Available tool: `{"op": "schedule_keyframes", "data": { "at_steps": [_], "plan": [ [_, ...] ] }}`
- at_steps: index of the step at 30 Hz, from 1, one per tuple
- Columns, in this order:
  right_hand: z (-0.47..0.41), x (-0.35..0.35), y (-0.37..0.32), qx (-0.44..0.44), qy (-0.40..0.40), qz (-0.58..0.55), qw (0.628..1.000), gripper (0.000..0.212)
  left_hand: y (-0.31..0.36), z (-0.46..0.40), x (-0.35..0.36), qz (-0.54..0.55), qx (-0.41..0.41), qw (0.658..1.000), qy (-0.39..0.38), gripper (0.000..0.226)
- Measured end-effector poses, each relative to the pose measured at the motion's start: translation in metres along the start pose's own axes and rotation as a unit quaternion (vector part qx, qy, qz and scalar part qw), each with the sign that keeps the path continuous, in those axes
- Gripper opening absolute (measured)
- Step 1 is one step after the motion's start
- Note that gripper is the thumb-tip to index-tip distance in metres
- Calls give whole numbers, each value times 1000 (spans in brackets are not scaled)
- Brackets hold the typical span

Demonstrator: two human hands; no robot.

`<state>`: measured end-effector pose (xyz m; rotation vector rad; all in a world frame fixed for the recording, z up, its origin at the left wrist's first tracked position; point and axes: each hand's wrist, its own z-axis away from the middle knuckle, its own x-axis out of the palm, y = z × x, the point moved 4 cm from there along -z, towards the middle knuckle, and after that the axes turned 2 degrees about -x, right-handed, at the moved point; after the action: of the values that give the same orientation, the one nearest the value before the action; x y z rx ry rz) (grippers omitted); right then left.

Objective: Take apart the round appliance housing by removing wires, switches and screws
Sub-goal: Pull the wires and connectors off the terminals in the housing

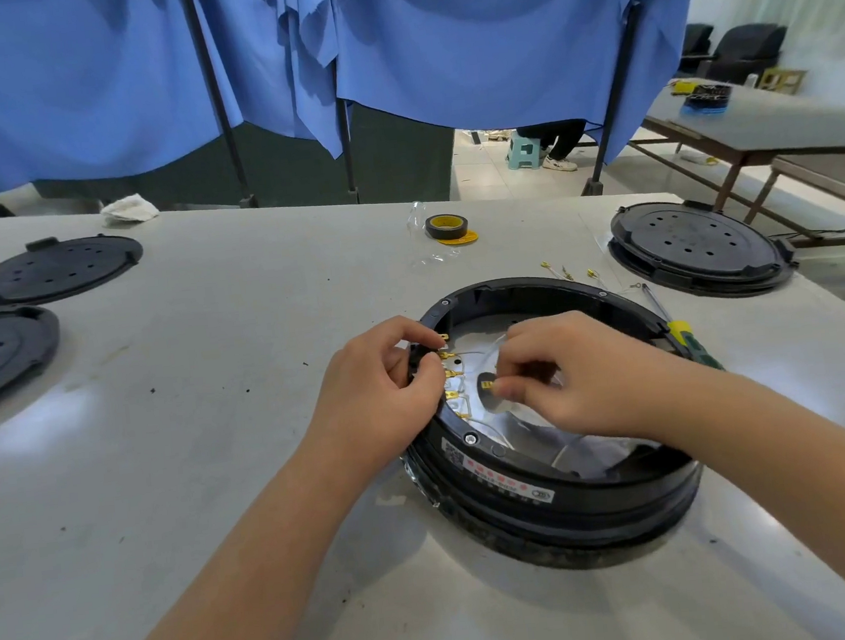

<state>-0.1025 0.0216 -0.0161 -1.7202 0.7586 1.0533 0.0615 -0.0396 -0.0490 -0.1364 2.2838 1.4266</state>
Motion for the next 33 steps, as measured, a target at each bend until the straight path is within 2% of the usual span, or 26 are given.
{"op": "schedule_keyframes", "data": {
  "at_steps": [10, 19, 23, 27, 31, 33],
  "plan": [
    [-3, -5, -7, 41, 11, 6, 999, 10, 0, 0, 0, 7, -1, 1000, 7, 19],
    [4, -38, -3, 59, 133, -79, 986, 13, -2, -1, 0, 14, -12, 1000, 13, 22],
    [5, -49, 5, 83, 153, -86, 981, 17, -6, -4, -2, 25, -18, 999, 18, 23],
    [1, -46, 6, 94, 139, -39, 985, 20, -7, -4, -3, 35, -15, 999, 22, 25],
    [-5, -28, 9, 100, 43, 18, 994, 21, -9, -4, -1, 47, -23, 998, 17, 25],
    [-6, -26, 12, 102, 34, 21, 994, 23, -9, -4, -1, 51, -25, 998, 16, 25]
  ]
}}
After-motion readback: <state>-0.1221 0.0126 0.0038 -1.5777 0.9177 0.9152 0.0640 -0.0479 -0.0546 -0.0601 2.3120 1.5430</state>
